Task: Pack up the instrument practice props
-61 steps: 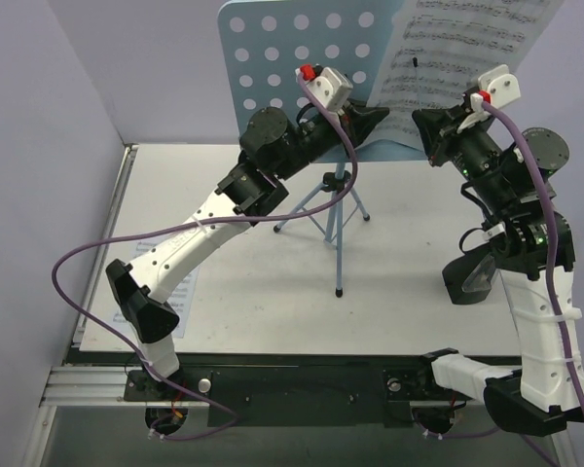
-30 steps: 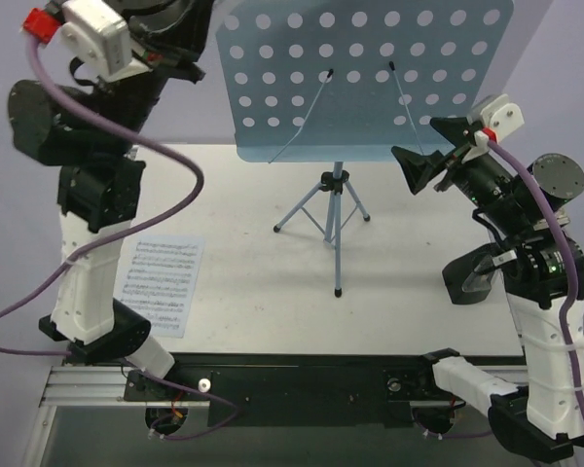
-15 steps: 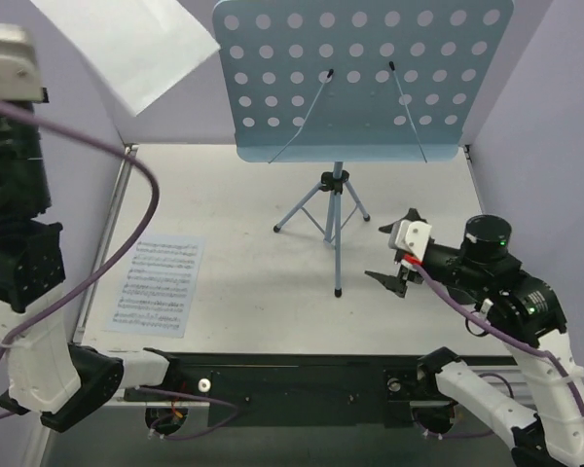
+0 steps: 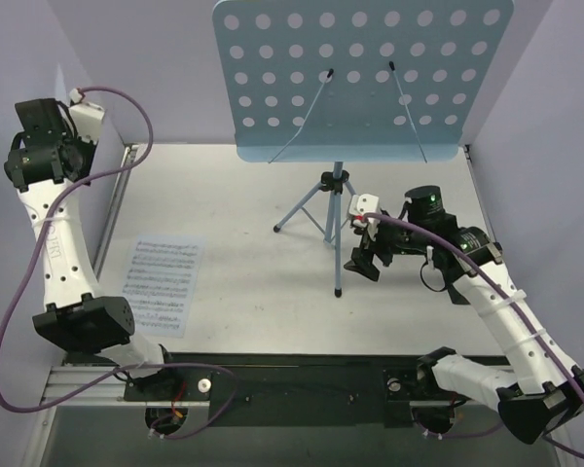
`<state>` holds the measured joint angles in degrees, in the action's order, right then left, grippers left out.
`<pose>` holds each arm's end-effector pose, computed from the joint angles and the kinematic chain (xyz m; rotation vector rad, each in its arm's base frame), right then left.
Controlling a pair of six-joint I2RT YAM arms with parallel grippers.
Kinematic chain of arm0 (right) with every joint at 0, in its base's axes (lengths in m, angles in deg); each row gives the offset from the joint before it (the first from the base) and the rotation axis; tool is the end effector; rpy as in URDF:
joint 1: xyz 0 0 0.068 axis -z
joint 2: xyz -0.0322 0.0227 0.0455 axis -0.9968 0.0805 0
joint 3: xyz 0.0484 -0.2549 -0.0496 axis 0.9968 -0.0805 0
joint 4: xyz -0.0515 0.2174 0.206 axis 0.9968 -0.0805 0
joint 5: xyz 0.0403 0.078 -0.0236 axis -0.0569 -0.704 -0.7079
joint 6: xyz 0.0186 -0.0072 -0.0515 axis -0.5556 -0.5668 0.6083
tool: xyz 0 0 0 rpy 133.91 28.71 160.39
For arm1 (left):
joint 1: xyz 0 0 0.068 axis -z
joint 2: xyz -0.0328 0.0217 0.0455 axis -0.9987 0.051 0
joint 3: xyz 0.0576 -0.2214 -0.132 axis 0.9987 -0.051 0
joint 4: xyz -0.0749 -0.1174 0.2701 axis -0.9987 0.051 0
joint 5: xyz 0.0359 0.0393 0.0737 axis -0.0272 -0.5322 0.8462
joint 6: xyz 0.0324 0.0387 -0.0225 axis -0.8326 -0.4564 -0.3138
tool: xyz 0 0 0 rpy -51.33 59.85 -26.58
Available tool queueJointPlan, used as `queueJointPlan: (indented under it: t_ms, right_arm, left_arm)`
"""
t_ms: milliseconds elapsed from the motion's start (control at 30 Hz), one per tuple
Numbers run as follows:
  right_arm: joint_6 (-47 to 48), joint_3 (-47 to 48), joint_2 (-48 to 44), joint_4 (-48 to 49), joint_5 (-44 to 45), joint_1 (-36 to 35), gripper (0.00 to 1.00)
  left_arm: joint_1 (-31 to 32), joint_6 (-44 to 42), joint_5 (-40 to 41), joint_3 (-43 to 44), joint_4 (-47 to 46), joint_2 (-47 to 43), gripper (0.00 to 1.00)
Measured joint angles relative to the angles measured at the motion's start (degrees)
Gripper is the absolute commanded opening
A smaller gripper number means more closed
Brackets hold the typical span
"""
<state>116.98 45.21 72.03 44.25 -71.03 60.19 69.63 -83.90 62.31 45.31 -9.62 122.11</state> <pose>0.2333 0.1368 0.3768 -1.3687 1.4233 0.5831 0.3328 0.1103 0.4842 0.2100 2.2397 0.6440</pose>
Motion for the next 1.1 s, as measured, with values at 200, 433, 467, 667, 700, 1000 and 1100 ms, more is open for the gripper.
queueJointPlan:
  t_ms: [200,433,467,667,700,1000,1100]
  right_arm:
    - [-6.4,-1.0,2.7,5.8,1.3,0.0,0.76]
    - [-12.5,-2.8,7.5,12.0,3.8,0.0,0.77]
    - [-13.1,-3.4,7.7,12.7,3.9,0.0,0.77]
    - [-15.9,-5.7,7.8,15.3,4.3,0.0,0.77]
    - [-16.1,-5.7,7.6,15.7,4.5,0.0,0.77]
    - [-15.2,-0.8,6.2,12.0,5.2,-0.7,0.77]
    - [-14.8,-0.4,5.3,10.0,5.4,-0.8,0.77]
  left_arm:
    - [4.0,3.1,-12.6,-10.7,8.5,-4.5,0.00]
    - [11.4,11.3,-28.8,-19.7,13.8,-5.9,0.00]
    - [11.3,12.1,-30.3,-20.6,13.9,-6.0,0.00]
    - [6.5,15.8,-38.7,-31.1,13.6,-8.6,0.00]
    - [5.5,16.0,-39.6,-32.3,13.4,-8.6,0.00]
    - [0.4,14.8,-38.8,-43.3,11.4,-5.9,0.00]
    - [-4.1,15.4,-33.5,-47.7,7.3,-6.4,0.00]
